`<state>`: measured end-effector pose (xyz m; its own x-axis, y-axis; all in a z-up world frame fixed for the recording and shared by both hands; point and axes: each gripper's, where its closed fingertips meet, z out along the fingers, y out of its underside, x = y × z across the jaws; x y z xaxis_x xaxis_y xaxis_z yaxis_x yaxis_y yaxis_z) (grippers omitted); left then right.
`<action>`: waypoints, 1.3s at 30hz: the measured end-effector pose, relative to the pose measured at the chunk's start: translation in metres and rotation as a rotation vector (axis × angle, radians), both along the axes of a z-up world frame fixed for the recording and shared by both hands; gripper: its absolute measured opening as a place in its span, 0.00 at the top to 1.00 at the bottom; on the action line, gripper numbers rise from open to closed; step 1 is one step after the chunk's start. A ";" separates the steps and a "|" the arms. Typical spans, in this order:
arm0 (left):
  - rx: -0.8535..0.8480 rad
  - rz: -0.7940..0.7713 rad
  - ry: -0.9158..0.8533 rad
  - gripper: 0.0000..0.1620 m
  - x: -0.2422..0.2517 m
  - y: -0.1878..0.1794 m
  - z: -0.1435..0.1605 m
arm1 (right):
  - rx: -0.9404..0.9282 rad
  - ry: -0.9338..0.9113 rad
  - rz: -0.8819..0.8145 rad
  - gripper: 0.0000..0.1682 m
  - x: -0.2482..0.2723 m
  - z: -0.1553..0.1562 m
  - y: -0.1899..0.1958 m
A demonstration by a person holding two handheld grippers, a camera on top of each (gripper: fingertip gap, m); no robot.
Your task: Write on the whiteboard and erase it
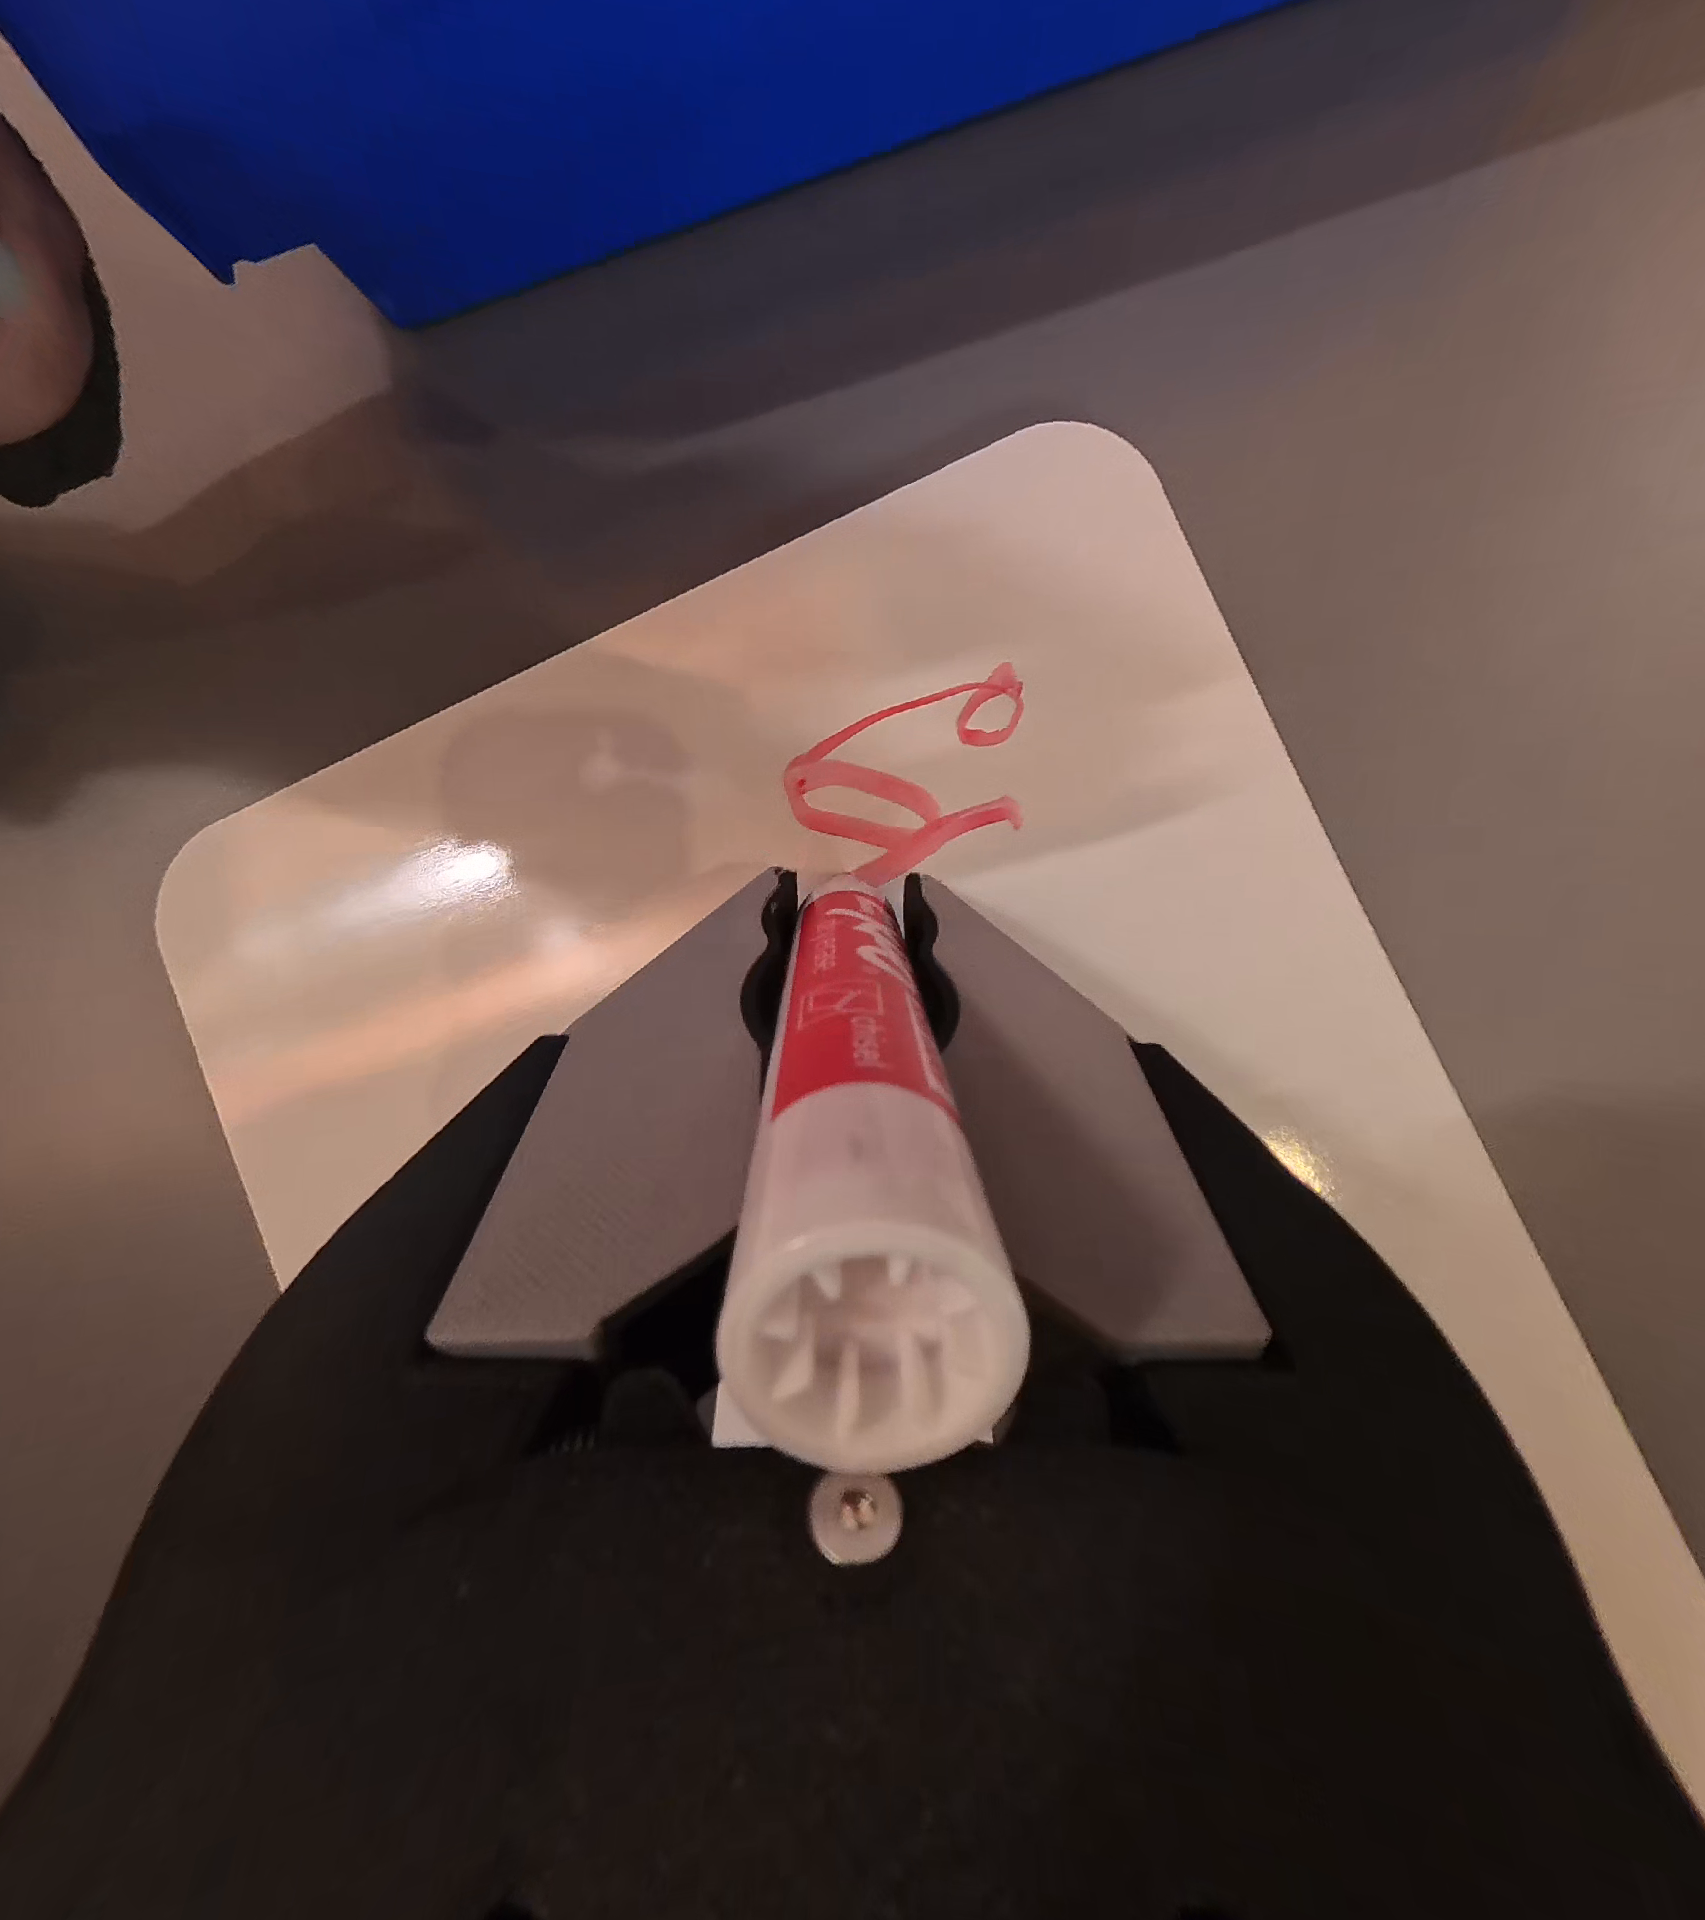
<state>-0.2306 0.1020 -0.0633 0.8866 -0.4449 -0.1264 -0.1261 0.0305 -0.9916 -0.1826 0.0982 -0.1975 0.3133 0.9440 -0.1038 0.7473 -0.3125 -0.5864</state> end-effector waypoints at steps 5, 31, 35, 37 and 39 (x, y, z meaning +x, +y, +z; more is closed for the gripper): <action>-0.001 0.001 0.001 0.90 0.000 0.000 0.000 | 0.000 0.002 0.002 0.89 0.001 0.000 -0.001; -0.004 0.000 0.003 0.90 0.001 0.000 -0.002 | -0.003 0.017 -0.006 0.89 0.000 0.000 -0.002; -0.001 -0.001 0.003 0.90 0.001 0.000 -0.001 | -0.023 0.038 -0.004 0.89 -0.001 0.001 -0.002; -0.002 0.001 0.001 0.90 0.001 0.000 -0.001 | -0.038 0.082 -0.022 0.89 -0.002 0.006 0.001; -0.002 0.001 -0.001 0.90 0.000 0.000 -0.001 | -0.032 0.108 -0.054 0.89 0.001 0.011 0.008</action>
<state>-0.2302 0.1022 -0.0640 0.8870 -0.4446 -0.1249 -0.1253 0.0286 -0.9917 -0.1816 0.1061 -0.1864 0.3487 0.9218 -0.1695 0.6618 -0.3702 -0.6519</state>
